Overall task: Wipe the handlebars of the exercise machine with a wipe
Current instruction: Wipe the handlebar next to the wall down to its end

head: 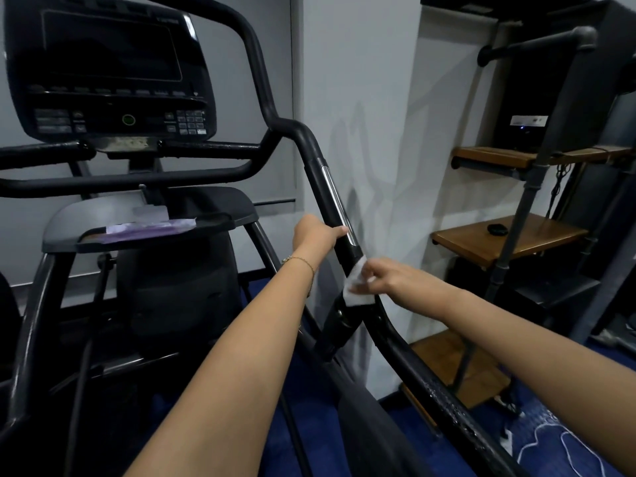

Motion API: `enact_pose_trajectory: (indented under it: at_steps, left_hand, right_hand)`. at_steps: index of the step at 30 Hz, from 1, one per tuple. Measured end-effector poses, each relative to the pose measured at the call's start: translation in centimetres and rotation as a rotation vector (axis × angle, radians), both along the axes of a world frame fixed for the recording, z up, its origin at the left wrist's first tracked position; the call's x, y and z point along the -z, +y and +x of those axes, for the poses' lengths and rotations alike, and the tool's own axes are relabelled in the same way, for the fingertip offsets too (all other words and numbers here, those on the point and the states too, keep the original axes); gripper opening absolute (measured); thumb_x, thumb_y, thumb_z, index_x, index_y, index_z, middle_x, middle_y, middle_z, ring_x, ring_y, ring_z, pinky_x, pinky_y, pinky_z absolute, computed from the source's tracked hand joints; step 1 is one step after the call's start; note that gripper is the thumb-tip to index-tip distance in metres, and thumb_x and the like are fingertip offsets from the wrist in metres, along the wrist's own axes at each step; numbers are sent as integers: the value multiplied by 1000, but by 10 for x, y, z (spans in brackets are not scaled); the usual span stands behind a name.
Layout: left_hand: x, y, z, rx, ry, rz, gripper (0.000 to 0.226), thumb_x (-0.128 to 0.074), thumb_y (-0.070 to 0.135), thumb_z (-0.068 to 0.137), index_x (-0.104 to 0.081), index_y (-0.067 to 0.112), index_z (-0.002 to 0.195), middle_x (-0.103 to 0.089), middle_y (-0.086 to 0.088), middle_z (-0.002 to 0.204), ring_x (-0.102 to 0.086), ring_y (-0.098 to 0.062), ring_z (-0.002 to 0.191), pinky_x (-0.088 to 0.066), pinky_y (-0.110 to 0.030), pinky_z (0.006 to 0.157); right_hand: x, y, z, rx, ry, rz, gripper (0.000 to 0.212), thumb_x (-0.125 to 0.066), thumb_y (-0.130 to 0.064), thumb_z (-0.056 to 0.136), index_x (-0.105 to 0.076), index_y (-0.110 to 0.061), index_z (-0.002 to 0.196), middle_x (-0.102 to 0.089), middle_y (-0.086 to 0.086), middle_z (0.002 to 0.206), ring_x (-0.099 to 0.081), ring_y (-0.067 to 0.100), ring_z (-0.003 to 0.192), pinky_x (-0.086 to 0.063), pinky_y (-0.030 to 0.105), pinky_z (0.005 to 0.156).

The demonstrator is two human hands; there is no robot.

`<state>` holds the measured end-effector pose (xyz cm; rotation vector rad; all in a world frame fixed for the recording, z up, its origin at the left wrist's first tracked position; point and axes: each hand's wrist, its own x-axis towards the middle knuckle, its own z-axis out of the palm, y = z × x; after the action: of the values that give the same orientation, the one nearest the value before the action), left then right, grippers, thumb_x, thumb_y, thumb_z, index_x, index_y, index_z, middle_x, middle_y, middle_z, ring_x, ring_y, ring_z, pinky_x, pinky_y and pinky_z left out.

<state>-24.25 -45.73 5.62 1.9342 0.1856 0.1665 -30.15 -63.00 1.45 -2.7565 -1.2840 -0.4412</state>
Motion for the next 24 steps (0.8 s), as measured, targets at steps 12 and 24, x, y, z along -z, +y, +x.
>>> enact_pose_trajectory:
  at_steps: [12,24]
  left_hand:
    - [-3,-5,-5,-38,16,-11,34,-76,26,77,-46,10,75,-65,-14,99,-65,-29,92,-55,-41,85]
    - [-7,-9,-17,-47,-8,31,31,-73,26,81,-48,7,81,-54,-5,74,-52,-18,64,-53,-32,73]
  right_hand:
    - [5,1,0,170,260,321,46,-55,-68,74,-55,-24,83,-44,-11,74,-40,8,66,-37,27,66]
    - [16,-1,-9,144,132,334,47,-62,-60,76,-50,-15,85,-43,-7,69,-39,7,60,-36,31,65]
